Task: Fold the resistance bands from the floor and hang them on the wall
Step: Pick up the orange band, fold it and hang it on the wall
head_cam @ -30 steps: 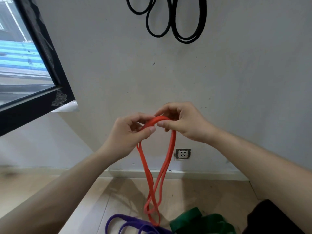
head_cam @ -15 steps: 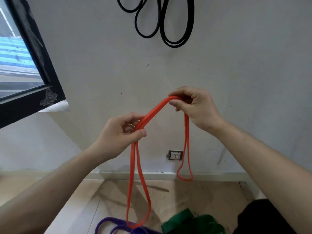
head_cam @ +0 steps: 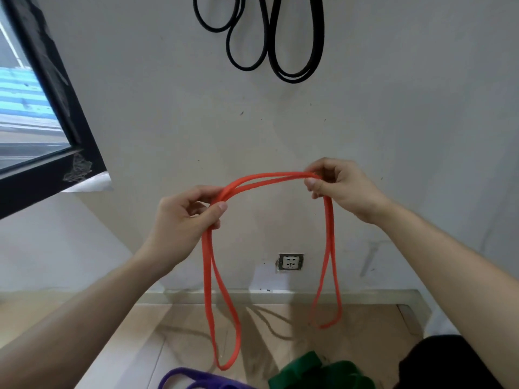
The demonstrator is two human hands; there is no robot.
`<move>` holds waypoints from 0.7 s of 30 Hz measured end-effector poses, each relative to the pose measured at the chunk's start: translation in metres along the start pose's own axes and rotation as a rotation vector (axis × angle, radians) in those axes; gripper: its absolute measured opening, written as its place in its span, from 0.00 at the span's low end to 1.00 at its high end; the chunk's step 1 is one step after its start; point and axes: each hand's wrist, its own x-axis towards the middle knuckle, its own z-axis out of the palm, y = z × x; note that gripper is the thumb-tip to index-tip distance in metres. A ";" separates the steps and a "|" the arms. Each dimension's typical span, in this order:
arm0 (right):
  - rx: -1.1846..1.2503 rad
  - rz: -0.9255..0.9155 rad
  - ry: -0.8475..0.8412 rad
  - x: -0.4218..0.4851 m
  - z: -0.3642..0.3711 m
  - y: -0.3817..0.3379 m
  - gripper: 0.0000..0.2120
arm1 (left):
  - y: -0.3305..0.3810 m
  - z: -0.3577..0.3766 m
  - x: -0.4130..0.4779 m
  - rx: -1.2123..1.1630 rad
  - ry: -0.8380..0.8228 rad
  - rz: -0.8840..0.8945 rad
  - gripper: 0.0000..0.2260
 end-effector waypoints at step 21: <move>0.172 -0.011 -0.281 -0.024 0.080 -0.035 0.10 | 0.009 0.012 -0.008 -0.073 -0.156 -0.027 0.09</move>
